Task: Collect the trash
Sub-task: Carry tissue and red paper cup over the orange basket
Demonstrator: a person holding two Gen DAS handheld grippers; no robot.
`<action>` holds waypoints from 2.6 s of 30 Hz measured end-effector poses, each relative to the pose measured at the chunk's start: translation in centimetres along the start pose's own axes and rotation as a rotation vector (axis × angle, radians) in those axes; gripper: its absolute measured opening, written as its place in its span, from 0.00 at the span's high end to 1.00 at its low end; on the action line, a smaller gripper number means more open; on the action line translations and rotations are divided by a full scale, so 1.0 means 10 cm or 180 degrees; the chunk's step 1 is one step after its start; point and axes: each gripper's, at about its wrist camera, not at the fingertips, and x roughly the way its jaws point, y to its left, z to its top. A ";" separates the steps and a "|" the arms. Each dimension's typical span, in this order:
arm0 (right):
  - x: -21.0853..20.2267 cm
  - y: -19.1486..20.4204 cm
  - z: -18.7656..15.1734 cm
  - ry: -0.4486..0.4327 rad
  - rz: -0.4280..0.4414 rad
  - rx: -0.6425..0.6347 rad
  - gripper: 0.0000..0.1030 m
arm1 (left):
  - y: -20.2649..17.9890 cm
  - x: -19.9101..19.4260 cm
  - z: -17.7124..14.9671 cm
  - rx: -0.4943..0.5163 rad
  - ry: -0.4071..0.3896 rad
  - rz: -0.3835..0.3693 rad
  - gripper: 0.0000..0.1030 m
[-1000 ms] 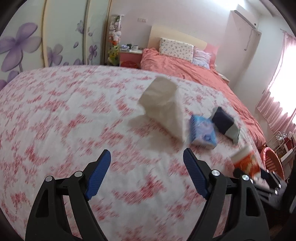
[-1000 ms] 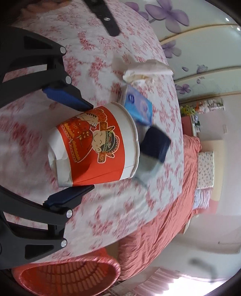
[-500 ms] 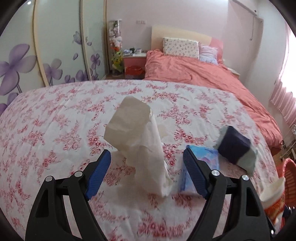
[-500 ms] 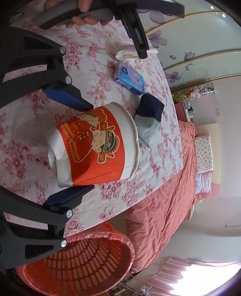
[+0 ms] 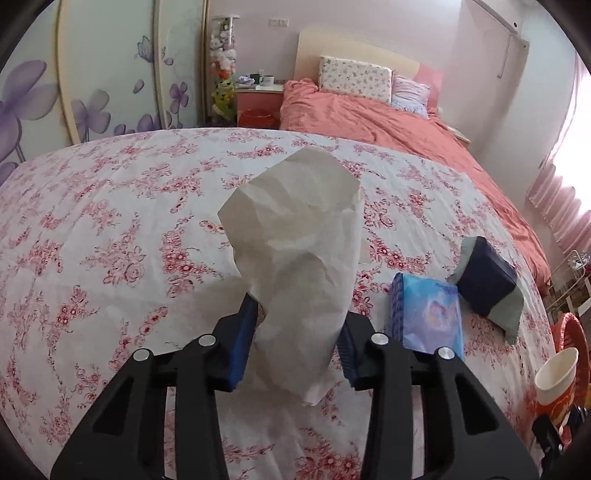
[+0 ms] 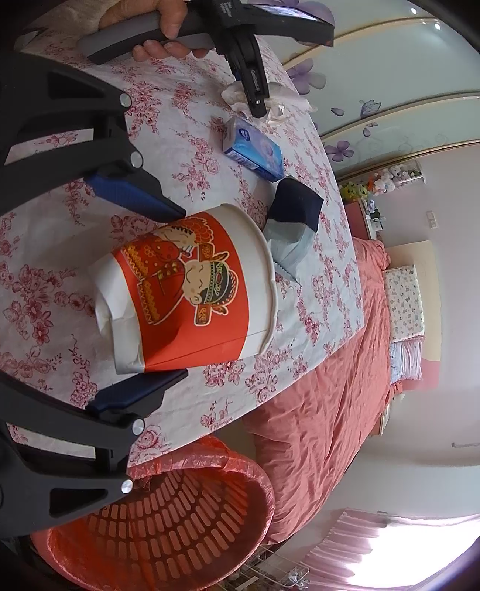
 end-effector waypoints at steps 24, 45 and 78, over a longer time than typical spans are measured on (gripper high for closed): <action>-0.97 -0.42 -0.03 -0.0572 -0.0410 0.0223 0.26 | -0.78 -1.05 -0.35 0.0559 -0.0377 -0.0593 0.61; -1.58 -1.59 -0.26 -0.0954 -0.1299 0.0883 0.26 | -2.11 -1.38 -0.76 0.1149 -0.0400 -0.1365 0.61; -1.37 -2.40 -0.28 -0.0963 -0.1138 0.1347 0.26 | -3.30 -1.09 -1.14 0.1601 -0.0022 -0.1825 0.61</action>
